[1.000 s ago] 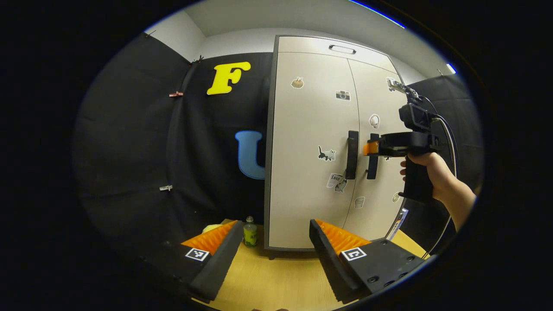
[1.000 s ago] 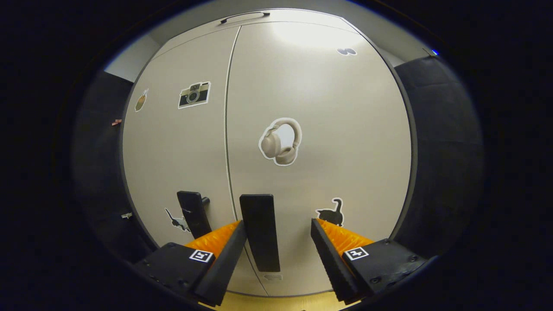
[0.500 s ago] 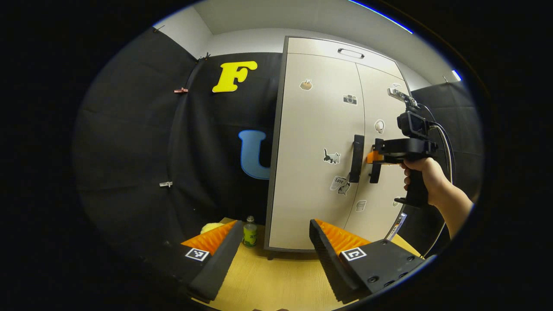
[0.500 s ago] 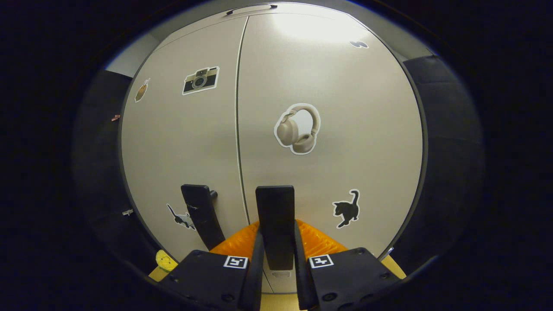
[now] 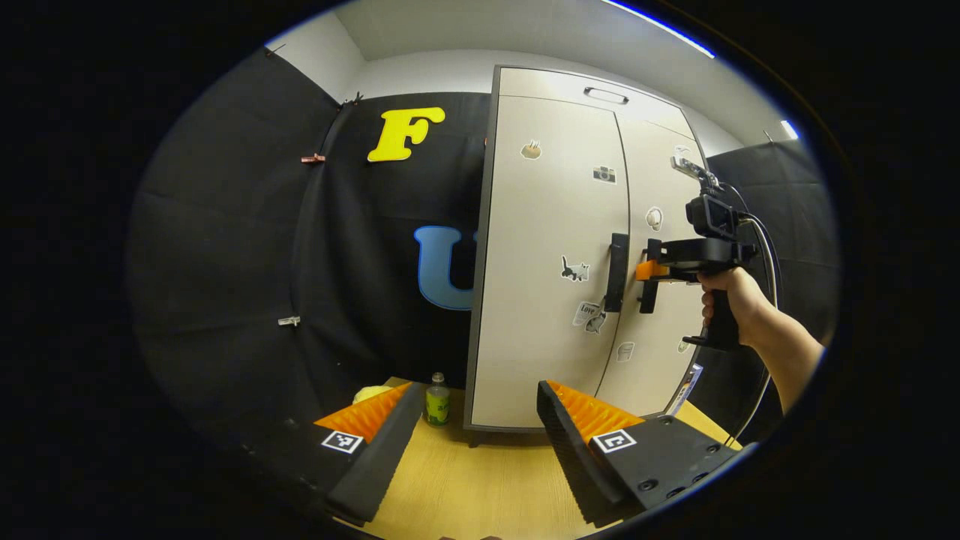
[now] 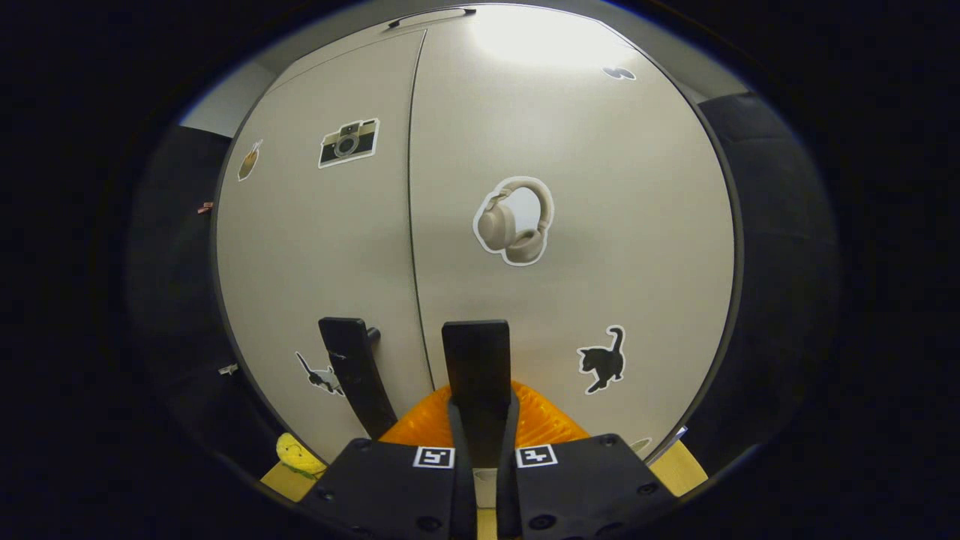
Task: Open the right door of the double-door shoe cabinet with the right hand, and open the left door with the left hand.
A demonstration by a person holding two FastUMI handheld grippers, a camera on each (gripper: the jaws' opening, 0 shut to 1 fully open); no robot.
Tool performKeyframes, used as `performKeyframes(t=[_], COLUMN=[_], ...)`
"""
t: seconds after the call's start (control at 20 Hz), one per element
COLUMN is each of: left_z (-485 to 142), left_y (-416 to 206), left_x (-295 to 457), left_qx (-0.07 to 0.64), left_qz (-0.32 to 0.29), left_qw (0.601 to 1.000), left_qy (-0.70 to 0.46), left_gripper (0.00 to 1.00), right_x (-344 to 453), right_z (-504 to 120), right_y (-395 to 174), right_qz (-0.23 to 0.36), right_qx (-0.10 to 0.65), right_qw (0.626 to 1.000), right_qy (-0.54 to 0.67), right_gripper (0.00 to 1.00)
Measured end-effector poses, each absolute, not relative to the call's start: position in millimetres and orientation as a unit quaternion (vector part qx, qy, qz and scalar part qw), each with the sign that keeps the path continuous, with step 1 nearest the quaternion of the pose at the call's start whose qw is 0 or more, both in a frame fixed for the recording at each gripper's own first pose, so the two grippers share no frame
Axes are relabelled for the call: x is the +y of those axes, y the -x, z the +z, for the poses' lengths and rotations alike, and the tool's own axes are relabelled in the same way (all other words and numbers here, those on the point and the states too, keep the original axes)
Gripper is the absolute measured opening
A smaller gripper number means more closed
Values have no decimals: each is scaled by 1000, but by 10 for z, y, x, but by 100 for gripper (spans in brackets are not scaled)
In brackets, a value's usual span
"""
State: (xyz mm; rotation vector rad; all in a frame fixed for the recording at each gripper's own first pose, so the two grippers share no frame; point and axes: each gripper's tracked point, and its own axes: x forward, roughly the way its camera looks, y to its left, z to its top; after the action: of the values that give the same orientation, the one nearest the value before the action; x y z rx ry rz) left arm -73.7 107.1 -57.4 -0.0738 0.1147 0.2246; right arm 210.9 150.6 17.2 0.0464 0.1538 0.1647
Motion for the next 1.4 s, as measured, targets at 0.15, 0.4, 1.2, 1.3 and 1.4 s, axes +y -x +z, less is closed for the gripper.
performKeyframes(t=[0.15, 0.4, 1.2, 1.3, 1.4], left_z=[-694, -796, -436, -474, -506], left_y=[733, 736, 1101, 1188, 1261], left_x=[1037, 965, -406, -497, -579], left_qx=[67, 80, 59, 59, 59], left_qz=[97, 88, 141, 158, 174], left_qw=[992, 992, 984, 981, 978], left_qy=[46, 48, 96, 98, 96], left_gripper=[95, 95, 95, 95, 95], right_x=[1478, 1413, 1057, 1036, 989], right_z=[181, 197, 268, 272, 294], right_y=[-2031, -1864, -1270, -1242, -1206], right_qz=[79, 85, 216, 232, 246], right_qx=[72, 63, 51, 51, 50], right_qw=[994, 994, 974, 970, 966], right_qy=[-27, -36, -54, -54, -53], right_gripper=[14, 14, 14, 14, 14])
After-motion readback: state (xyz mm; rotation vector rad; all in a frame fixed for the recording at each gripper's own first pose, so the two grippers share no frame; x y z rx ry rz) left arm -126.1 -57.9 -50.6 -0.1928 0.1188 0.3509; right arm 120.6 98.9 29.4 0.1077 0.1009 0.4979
